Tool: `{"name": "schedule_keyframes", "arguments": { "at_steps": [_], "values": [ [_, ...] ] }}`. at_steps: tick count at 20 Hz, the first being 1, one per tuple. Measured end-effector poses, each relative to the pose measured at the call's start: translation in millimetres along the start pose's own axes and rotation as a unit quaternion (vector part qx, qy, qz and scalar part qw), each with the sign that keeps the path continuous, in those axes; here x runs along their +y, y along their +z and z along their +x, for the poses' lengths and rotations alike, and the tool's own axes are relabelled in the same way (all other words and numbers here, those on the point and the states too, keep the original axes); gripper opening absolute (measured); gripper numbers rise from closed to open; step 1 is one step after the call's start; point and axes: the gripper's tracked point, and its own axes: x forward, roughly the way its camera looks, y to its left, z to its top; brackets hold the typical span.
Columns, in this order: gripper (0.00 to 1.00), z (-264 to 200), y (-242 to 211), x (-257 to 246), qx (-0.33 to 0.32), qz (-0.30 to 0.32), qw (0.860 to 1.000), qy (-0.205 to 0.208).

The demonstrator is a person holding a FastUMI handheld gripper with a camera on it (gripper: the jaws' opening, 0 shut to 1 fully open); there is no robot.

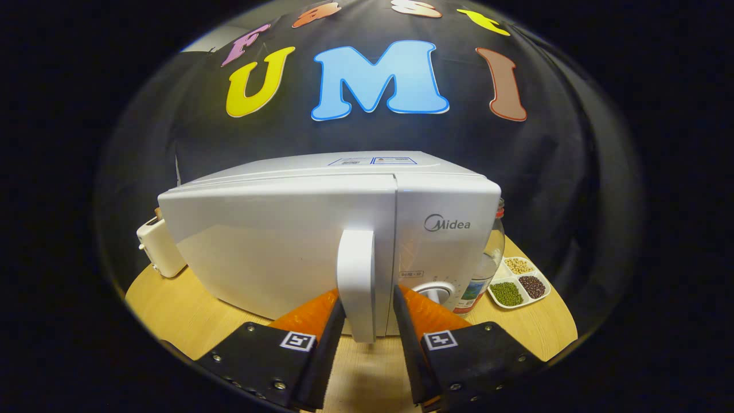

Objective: Open the microwave, put the food inside, and close the microwave door.

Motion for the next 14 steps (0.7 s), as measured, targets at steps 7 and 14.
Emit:
{"name": "schedule_keyframes", "arguments": {
  "at_steps": [7,14],
  "values": [
    [0.05,-4,3,-65,0.020,-0.001,1.000,-0.009],
    [0.05,-43,-41,-175,0.049,-0.013,0.999,0.003]
  ]
}}
